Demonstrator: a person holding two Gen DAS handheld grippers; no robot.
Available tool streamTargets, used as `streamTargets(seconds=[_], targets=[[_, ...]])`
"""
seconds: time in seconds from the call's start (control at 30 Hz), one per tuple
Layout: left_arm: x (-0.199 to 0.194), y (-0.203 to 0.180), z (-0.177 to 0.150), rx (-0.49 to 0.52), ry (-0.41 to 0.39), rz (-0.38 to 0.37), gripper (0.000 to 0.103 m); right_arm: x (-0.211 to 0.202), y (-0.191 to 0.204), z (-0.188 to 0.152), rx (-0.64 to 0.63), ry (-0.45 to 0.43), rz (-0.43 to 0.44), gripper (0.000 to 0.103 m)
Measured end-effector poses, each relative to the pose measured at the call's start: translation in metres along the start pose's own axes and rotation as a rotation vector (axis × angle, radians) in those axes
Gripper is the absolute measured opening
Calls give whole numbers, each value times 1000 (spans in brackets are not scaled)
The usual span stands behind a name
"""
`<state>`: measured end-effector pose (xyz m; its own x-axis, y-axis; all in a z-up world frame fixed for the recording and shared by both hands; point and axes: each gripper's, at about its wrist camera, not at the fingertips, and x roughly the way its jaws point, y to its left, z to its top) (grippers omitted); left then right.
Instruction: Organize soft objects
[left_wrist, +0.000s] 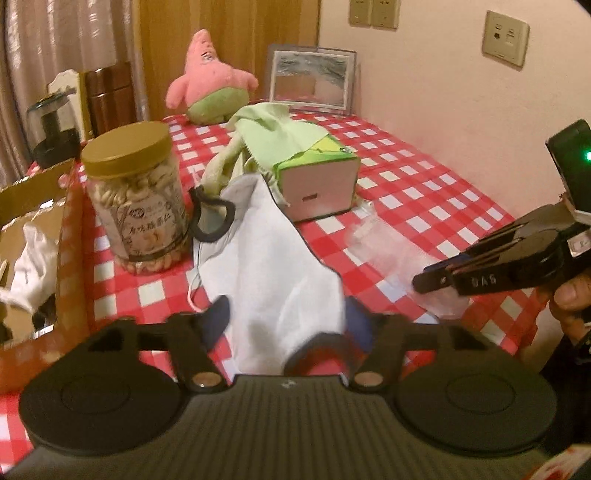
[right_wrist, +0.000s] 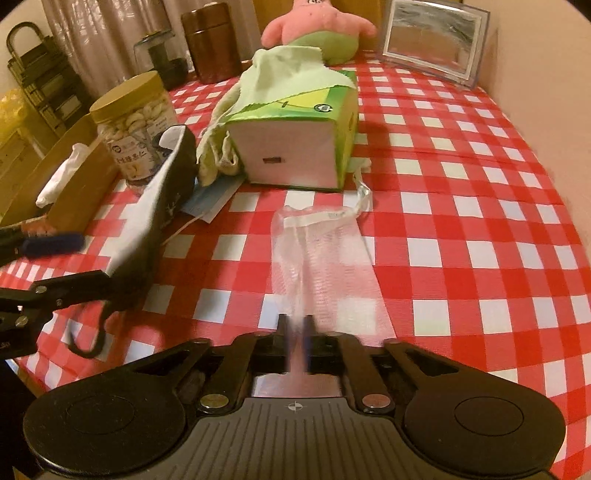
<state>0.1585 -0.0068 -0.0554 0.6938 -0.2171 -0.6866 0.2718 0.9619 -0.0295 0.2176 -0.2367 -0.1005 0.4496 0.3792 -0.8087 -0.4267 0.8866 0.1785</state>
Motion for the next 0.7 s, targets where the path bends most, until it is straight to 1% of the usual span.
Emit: streamTargets(seconds=[0.03,0.07,0.17,0.2,0.37,0.43,0.47,0.53,0.57,0.6,0.63,0.7], targets=[[2,2,2,6,-1,-16,69,0,0,0,-4,-5,3,56],[4,5,5,-1,-3,-38,69,-1,0,0,-4,-13,5,62],[9,15,13,-28,-4,-63,70,-5,-1,1,-6,-42,8,63],[12,16,15,-21,-1,-61,70,-4,-2,2,-2,-44,4,64],[39,11,14,88,62,-20,70,2,-5,5,-11,-26,-18,67],[50,9,12,118,81,-10,69,4,-6,6,-21,-25,-27,72],[55,8,10,131,94,-4,65,5,-7,6,-23,-24,-27,74],[64,8,7,133,128,-11,55,7,-8,7,-22,-24,-32,79],[67,10,6,123,142,-15,40,9,-9,8,-22,-23,-33,79],[68,11,5,118,146,-9,34,10,-10,8,-21,-21,-32,80],[69,11,5,121,148,-8,32,11,-11,9,-20,-19,-29,81],[67,13,5,118,141,-13,15,15,-13,9,-16,-5,-24,81]])
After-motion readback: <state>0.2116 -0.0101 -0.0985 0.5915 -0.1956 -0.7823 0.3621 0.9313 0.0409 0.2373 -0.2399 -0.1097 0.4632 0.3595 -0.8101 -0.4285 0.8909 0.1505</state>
